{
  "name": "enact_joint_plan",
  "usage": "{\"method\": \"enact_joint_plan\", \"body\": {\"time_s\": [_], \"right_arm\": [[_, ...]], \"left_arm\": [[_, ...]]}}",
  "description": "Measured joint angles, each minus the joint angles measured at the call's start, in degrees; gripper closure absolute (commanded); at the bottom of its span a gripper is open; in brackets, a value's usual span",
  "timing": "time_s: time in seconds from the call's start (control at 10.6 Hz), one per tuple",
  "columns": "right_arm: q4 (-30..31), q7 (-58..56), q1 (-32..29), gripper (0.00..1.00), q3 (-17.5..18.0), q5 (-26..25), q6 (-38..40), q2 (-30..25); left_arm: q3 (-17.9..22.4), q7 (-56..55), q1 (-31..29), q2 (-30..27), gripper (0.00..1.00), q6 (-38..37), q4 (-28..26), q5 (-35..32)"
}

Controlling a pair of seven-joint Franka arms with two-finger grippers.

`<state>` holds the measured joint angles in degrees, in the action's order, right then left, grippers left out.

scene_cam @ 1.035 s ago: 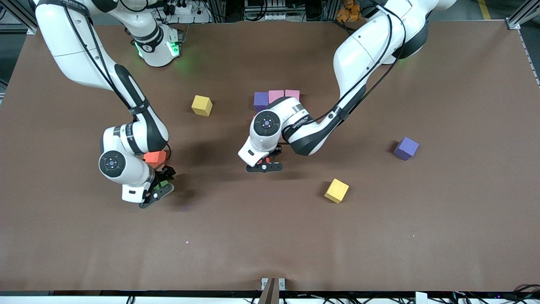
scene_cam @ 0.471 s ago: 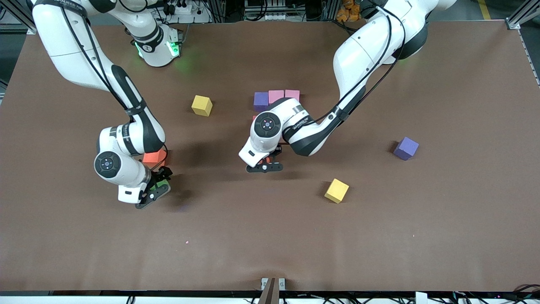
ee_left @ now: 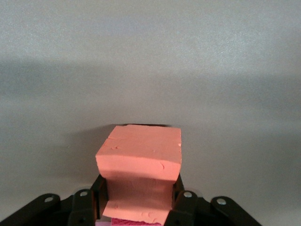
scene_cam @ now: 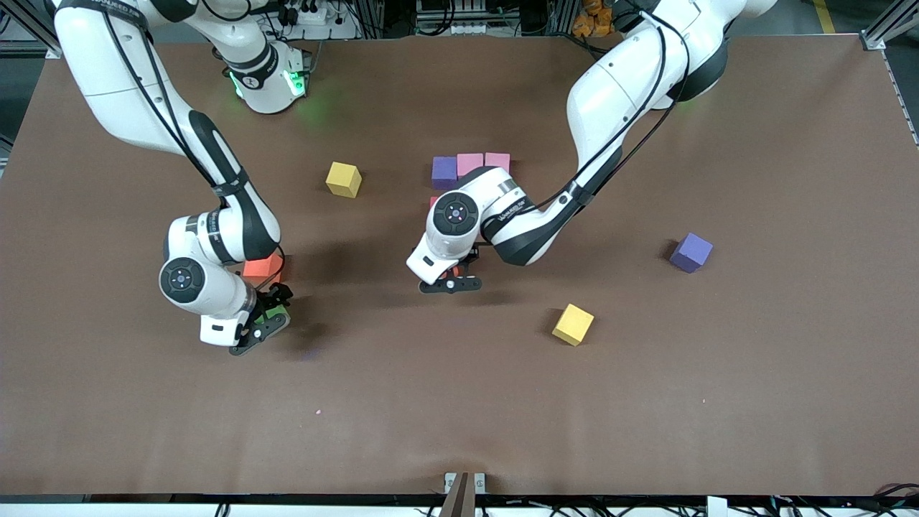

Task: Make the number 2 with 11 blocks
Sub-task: 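Place the orange cube under the red cube while the right gripper lifts green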

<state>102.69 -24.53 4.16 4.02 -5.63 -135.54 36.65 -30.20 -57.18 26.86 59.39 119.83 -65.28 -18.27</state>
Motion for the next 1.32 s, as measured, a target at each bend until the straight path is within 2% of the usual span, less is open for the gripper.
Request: {"method": "enact_joint_plan", "body": {"time_s": [0.19,0.28,0.75,0.85,0.94,1.04,1.32], "right_arm": [[0.0,0.0,0.0,0.0,0.0,0.0,0.0,0.0],[0.0,0.0,0.0,0.0,0.0,0.0,0.0,0.0],[0.0,0.0,0.0,0.0,0.0,0.0,0.0,0.0],[0.0,0.0,0.0,0.1,0.0,0.0,0.0,0.0],[0.0,-0.4,0.0,0.6,0.0,0.0,0.0,0.0],[0.0,-1.0,0.0,0.81,0.1,0.0,0.0,0.0],[0.0,-2.0,0.0,0.83,0.1,0.0,0.0,-0.2]], "left_arm": [[0.0,0.0,0.0,0.0,0.36,-0.1,0.0,0.0],[0.0,0.0,0.0,0.0,0.0,-0.1,0.0,0.1],[0.2,0.0,0.0,0.2,0.0,-0.2,0.0,0.1],[0.1,0.1,0.1,0.2,0.0,-0.2,0.1,0.1],[0.0,0.1,0.1,0.1,0.0,-0.2,0.4,0.4],[-0.1,0.1,0.1,-0.3,0.0,-0.2,0.8,1.3],[0.1,0.0,-0.8,-5.1,0.0,-2.4,2.1,2.9]]}}
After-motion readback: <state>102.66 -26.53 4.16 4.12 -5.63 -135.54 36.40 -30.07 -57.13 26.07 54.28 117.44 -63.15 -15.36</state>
